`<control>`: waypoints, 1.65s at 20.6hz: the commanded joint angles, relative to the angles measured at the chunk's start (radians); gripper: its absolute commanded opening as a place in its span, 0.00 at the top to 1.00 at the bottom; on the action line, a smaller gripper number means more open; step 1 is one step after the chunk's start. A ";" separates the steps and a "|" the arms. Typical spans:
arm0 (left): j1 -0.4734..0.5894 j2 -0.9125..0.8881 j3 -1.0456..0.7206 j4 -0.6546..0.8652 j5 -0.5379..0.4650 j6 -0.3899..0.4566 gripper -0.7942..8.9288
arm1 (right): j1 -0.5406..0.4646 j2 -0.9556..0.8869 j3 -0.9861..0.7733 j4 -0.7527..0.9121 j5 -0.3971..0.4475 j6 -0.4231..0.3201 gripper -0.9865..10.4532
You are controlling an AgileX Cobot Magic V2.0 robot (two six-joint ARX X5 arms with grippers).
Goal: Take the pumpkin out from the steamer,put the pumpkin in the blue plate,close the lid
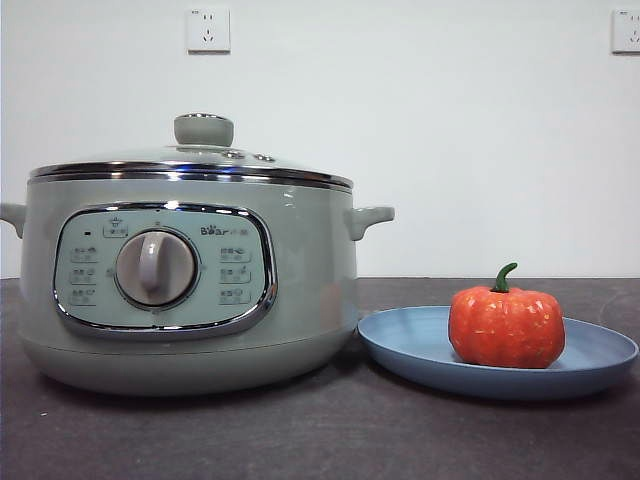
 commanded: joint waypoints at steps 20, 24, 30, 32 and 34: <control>0.004 -0.005 -0.011 -0.005 0.000 -0.011 0.92 | -0.002 -0.003 -0.011 -0.002 0.031 0.323 0.91; 0.004 -0.005 -0.011 -0.005 0.000 -0.011 0.92 | -0.002 -0.003 -0.011 -0.002 0.032 0.323 0.91; 0.004 -0.005 -0.011 -0.005 0.000 -0.011 0.92 | -0.002 -0.003 -0.011 -0.002 0.032 0.324 0.91; 0.004 -0.005 -0.011 -0.005 0.000 -0.011 0.92 | -0.002 -0.003 -0.011 -0.002 0.032 0.324 0.91; 0.004 -0.005 -0.011 -0.005 0.000 -0.011 0.92 | -0.002 -0.003 -0.011 -0.002 0.032 0.323 0.91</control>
